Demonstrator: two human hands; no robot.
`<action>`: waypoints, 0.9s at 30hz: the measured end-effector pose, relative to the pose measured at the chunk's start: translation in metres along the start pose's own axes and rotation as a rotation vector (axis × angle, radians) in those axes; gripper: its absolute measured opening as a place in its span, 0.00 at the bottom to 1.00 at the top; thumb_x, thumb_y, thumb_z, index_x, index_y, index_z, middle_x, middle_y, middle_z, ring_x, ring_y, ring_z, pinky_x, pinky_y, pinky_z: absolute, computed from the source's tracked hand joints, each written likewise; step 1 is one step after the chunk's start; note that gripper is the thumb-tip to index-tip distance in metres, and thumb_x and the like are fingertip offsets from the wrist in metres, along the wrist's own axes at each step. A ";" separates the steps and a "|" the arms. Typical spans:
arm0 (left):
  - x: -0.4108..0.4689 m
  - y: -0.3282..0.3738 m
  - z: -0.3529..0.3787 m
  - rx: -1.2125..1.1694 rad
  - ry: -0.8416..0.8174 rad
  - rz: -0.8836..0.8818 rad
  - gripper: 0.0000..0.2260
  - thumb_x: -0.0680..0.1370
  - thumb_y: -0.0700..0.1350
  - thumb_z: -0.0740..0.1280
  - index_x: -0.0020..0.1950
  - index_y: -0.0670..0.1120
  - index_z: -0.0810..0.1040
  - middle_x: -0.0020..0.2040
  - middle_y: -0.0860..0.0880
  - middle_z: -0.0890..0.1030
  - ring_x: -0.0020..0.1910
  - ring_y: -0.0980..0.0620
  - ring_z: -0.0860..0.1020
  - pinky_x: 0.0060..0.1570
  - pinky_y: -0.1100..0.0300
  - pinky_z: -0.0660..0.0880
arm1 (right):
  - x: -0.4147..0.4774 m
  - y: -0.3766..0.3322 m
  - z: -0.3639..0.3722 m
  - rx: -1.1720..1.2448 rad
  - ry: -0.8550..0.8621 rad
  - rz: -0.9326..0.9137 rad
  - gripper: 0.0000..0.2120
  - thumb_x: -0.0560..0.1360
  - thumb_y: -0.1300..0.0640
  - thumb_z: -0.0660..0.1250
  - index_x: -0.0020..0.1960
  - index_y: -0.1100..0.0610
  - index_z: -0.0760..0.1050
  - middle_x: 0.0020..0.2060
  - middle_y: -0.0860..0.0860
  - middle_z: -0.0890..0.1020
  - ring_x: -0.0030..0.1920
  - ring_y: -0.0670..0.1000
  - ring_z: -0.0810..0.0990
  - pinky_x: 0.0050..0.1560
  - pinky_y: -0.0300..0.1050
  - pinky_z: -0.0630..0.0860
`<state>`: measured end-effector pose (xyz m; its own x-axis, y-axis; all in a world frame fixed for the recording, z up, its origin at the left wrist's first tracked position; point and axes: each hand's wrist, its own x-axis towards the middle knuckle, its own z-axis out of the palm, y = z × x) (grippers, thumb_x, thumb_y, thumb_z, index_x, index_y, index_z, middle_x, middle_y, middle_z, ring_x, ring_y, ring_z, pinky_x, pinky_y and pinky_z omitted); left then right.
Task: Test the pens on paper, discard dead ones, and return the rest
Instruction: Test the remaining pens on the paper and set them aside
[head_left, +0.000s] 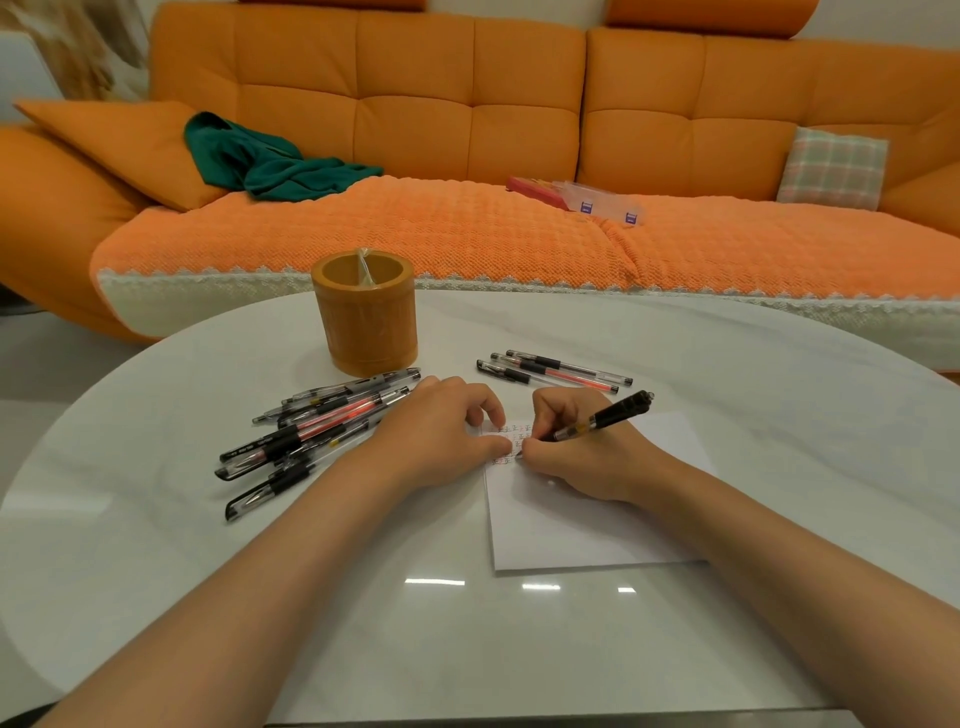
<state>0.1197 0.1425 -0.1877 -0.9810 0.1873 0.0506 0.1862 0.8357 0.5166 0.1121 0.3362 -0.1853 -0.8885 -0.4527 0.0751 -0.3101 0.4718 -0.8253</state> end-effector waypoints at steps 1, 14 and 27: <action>0.000 0.000 0.000 -0.001 0.001 -0.001 0.10 0.73 0.60 0.72 0.52 0.60 0.78 0.47 0.59 0.75 0.53 0.55 0.70 0.48 0.57 0.71 | 0.000 0.000 0.000 -0.002 0.003 -0.001 0.12 0.70 0.63 0.72 0.36 0.64 0.69 0.27 0.50 0.75 0.27 0.45 0.70 0.28 0.38 0.65; -0.001 0.001 -0.001 -0.003 -0.014 -0.007 0.10 0.73 0.61 0.72 0.52 0.61 0.78 0.47 0.60 0.75 0.53 0.56 0.70 0.49 0.57 0.71 | -0.003 0.000 -0.002 0.047 -0.016 0.011 0.12 0.70 0.64 0.72 0.35 0.64 0.69 0.27 0.52 0.76 0.30 0.48 0.69 0.31 0.44 0.65; -0.001 0.001 -0.001 0.008 -0.009 -0.006 0.10 0.73 0.61 0.71 0.52 0.62 0.77 0.46 0.61 0.74 0.53 0.55 0.69 0.49 0.57 0.71 | -0.003 0.000 -0.002 0.047 0.015 0.003 0.12 0.70 0.61 0.72 0.37 0.65 0.70 0.28 0.51 0.76 0.30 0.49 0.72 0.32 0.44 0.66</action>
<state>0.1208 0.1428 -0.1865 -0.9816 0.1866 0.0398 0.1805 0.8412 0.5097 0.1140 0.3385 -0.1845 -0.8945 -0.4397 0.0812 -0.2920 0.4369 -0.8508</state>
